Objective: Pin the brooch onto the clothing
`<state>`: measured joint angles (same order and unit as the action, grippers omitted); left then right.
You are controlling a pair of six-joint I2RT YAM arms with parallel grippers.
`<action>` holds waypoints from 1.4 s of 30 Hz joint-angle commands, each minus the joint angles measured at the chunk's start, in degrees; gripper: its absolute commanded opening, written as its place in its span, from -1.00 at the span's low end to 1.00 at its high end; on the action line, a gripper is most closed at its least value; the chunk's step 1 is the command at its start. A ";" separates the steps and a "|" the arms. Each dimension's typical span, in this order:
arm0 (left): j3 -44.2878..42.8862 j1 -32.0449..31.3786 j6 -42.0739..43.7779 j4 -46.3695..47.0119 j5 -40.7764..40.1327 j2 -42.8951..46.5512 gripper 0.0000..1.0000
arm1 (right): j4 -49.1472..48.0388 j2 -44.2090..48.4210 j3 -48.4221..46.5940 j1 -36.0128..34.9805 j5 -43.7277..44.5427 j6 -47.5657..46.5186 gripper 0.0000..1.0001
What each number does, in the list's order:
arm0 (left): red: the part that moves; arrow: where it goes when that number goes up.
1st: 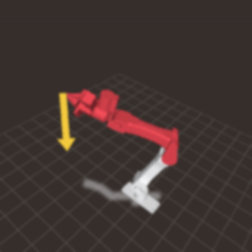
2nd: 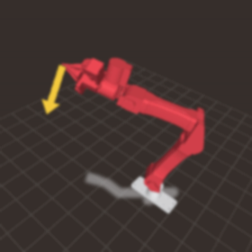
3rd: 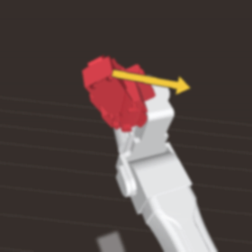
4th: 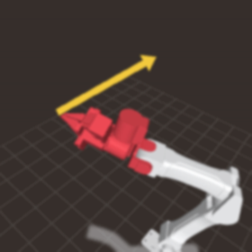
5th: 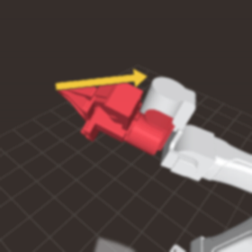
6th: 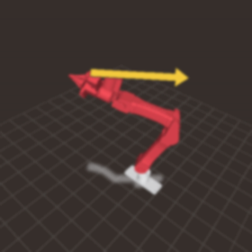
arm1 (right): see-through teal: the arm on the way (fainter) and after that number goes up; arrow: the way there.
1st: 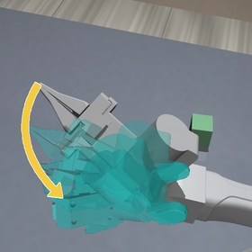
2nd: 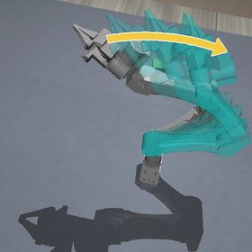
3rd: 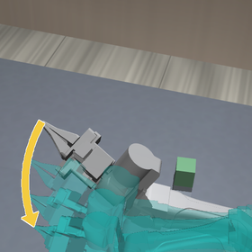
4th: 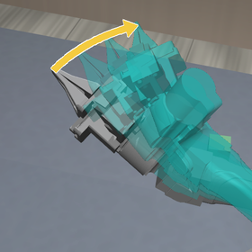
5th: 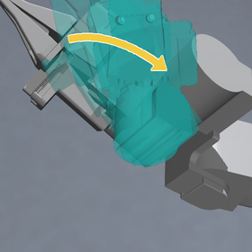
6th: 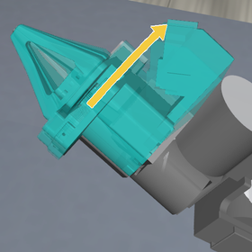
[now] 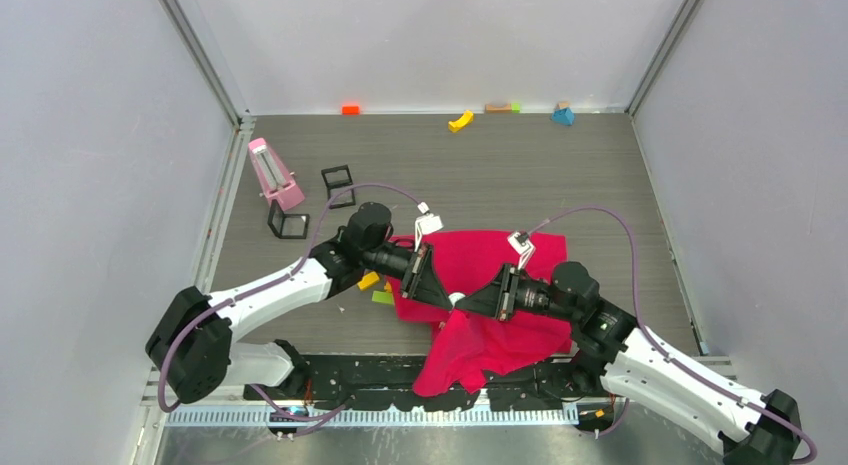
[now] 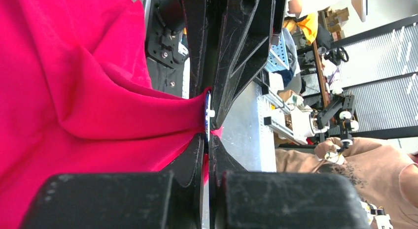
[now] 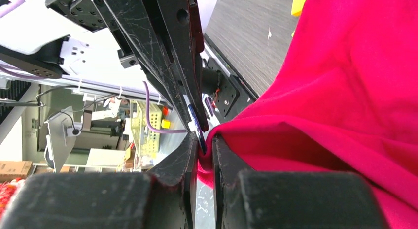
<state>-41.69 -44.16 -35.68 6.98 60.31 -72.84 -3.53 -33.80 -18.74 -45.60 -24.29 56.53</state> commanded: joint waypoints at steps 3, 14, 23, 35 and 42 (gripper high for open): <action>-4.54 -0.66 3.41 -4.55 8.04 3.44 -1.00 | 7.97 5.38 0.62 2.45 8.52 -4.27 -0.86; -5.33 -0.65 5.36 -6.81 7.77 2.92 -1.00 | 4.75 13.76 -2.56 2.45 -1.53 -8.15 0.03; -5.87 -0.62 7.44 -10.54 4.34 3.45 -1.00 | 5.75 16.72 -2.46 2.45 -2.18 -9.64 0.14; -10.10 -0.51 11.32 -22.48 -38.45 1.12 -1.00 | 38.79 -4.83 -15.83 2.57 44.83 -13.39 0.33; -21.89 5.32 14.22 -25.91 -50.46 -10.21 -1.00 | 38.46 -24.04 -22.76 7.18 51.84 -15.31 0.42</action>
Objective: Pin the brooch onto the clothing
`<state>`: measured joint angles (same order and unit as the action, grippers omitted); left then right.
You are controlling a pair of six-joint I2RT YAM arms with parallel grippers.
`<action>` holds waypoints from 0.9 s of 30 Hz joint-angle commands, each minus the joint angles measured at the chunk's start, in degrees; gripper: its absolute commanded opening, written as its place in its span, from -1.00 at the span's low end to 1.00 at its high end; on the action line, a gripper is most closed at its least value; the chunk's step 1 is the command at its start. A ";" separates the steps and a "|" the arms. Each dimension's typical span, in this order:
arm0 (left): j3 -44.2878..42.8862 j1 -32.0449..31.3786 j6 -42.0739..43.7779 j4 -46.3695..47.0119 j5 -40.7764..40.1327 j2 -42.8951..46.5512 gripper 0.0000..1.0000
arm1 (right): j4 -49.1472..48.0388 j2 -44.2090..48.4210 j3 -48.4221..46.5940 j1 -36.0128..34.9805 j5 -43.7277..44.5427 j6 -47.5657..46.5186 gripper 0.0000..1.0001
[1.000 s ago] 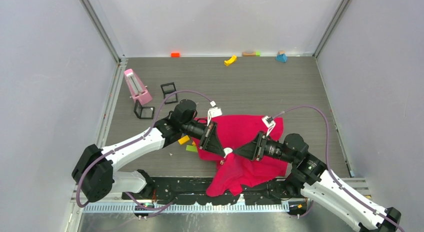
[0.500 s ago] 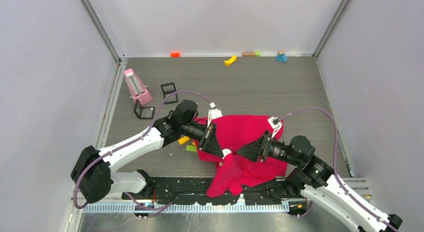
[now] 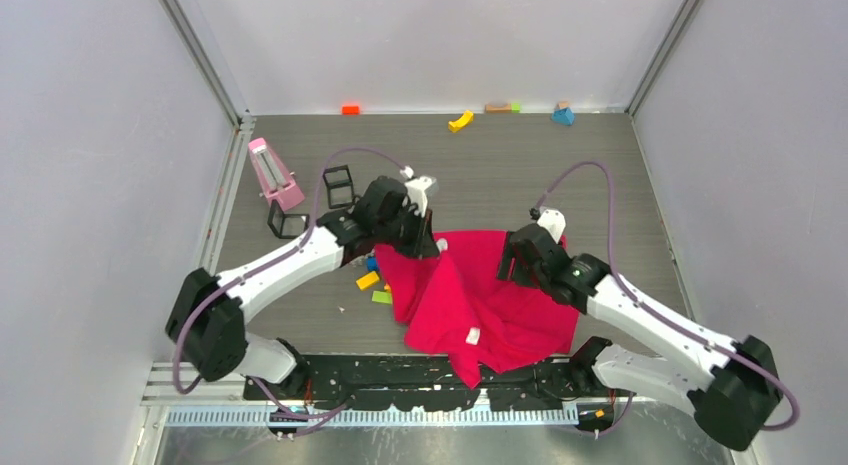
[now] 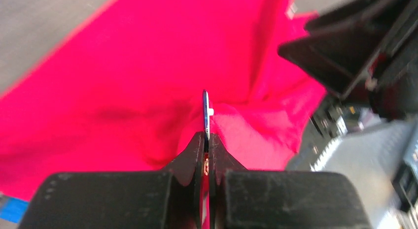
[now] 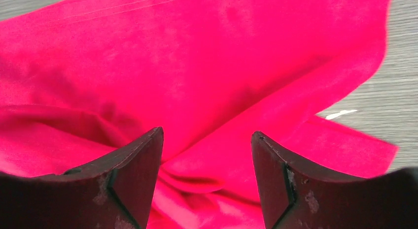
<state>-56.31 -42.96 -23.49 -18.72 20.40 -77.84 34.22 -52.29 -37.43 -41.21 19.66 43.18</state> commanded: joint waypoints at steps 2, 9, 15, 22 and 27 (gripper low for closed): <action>-10.97 6.96 1.16 1.88 -9.44 -8.94 -1.00 | -1.75 -9.26 -4.83 5.52 5.93 -2.83 0.43; -26.94 13.43 0.85 3.14 -7.86 -23.05 -0.54 | -1.33 -12.82 -11.32 13.05 0.56 -4.94 0.59; -26.74 13.43 2.92 -1.05 -10.51 -20.57 0.71 | 3.47 -12.17 -13.33 13.17 -5.88 -5.89 0.81; -4.04 13.43 -0.69 -0.15 -15.51 -0.39 0.91 | 7.39 -9.20 -5.93 11.04 -15.45 -0.61 0.78; 11.69 13.43 -9.05 3.48 -13.39 9.82 0.90 | 6.29 -3.79 0.71 3.65 -13.06 6.81 0.78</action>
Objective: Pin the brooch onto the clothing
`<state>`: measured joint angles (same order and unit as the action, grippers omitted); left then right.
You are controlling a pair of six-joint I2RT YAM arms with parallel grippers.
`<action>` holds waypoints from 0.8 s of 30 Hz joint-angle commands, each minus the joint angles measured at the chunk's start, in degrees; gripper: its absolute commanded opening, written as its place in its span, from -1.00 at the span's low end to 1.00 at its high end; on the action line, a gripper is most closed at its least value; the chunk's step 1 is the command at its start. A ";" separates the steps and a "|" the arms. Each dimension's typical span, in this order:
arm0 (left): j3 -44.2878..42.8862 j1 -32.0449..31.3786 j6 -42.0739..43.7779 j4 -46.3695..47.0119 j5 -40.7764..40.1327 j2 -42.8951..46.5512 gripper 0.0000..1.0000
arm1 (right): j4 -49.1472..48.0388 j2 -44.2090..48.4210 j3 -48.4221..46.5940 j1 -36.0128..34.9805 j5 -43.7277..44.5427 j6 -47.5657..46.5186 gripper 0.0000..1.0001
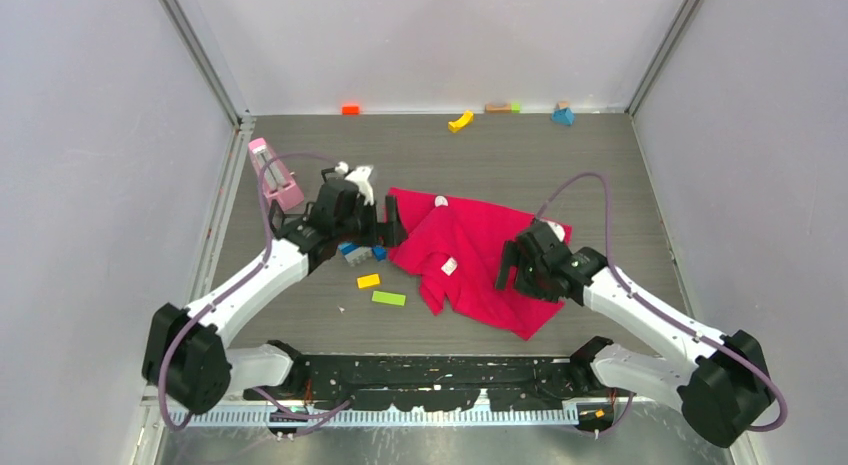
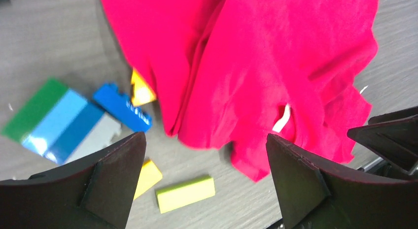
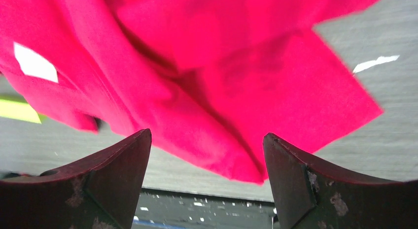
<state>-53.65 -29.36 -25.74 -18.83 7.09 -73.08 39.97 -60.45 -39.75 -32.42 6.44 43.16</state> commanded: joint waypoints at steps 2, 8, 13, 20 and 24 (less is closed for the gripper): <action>13.44 -0.17 -9.76 7.03 0.88 6.78 0.90 | 0.74 5.81 4.77 -7.91 2.80 9.72 0.78; 18.84 -0.17 -14.86 16.11 4.28 5.66 0.63 | 0.58 7.95 9.69 -12.10 5.33 15.36 0.69; 20.66 -0.17 -18.67 22.83 4.46 2.30 0.45 | -0.30 9.42 11.71 -14.08 5.00 18.36 0.53; 20.52 -0.17 -21.98 29.90 8.40 -4.96 0.38 | 0.08 9.87 12.98 -15.50 5.05 19.83 0.50; 20.68 -0.17 -22.78 31.43 9.08 -7.11 0.35 | -0.32 9.81 14.13 -15.69 5.75 20.55 0.46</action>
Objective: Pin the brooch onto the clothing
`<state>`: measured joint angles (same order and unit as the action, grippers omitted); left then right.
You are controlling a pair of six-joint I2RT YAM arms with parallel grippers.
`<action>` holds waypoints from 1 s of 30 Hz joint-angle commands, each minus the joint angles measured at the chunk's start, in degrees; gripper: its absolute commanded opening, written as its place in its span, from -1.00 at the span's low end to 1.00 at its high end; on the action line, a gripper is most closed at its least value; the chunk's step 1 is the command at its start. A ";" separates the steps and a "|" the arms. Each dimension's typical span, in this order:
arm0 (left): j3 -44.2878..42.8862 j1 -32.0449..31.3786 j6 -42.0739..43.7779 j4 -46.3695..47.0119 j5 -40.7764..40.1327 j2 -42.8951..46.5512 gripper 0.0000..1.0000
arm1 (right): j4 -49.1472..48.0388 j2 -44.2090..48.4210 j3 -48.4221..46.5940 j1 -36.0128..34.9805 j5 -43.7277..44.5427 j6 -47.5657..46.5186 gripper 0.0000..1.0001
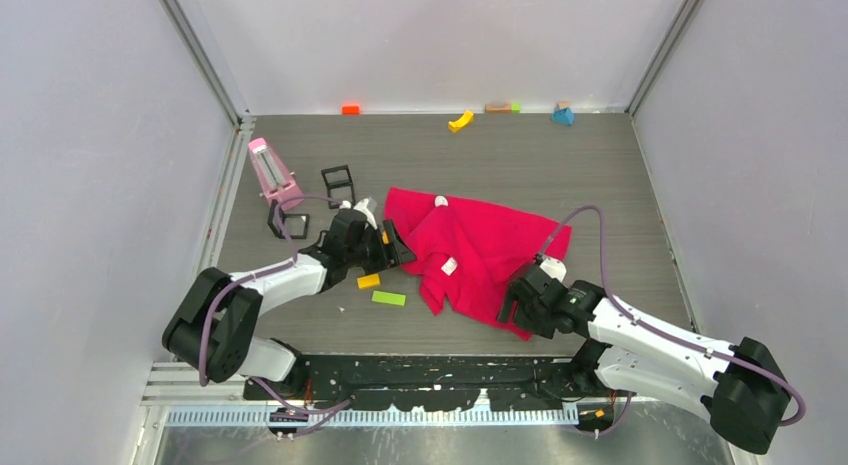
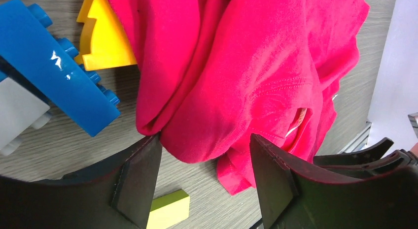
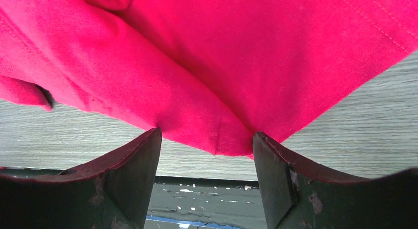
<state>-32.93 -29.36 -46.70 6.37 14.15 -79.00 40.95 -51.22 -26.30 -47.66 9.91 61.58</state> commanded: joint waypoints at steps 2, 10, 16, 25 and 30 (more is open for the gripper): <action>-0.02 -0.17 -2.16 6.78 2.47 -2.06 0.30 | -1.19 0.14 0.87 -0.49 2.85 2.04 0.41; 0.12 -0.17 -1.86 7.03 2.13 -2.69 -0.26 | -2.97 -1.45 1.13 -0.51 2.88 1.71 -0.11; -0.34 -0.17 -1.07 5.91 0.93 0.30 -0.83 | -4.86 -0.66 1.90 -0.52 3.33 1.59 -0.59; -13.81 -0.17 10.97 -15.47 -9.15 8.78 -1.00 | -4.03 -0.91 -6.24 1.62 13.04 -6.88 -0.99; -30.29 -0.17 20.59 -28.64 -19.98 9.01 -1.00 | -2.20 -5.20 -21.71 15.43 14.89 -20.56 -0.99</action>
<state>-51.00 -29.67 -36.47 -11.44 5.30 -71.90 40.16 -54.22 -35.86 -41.06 19.59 53.49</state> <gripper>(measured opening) 0.048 0.039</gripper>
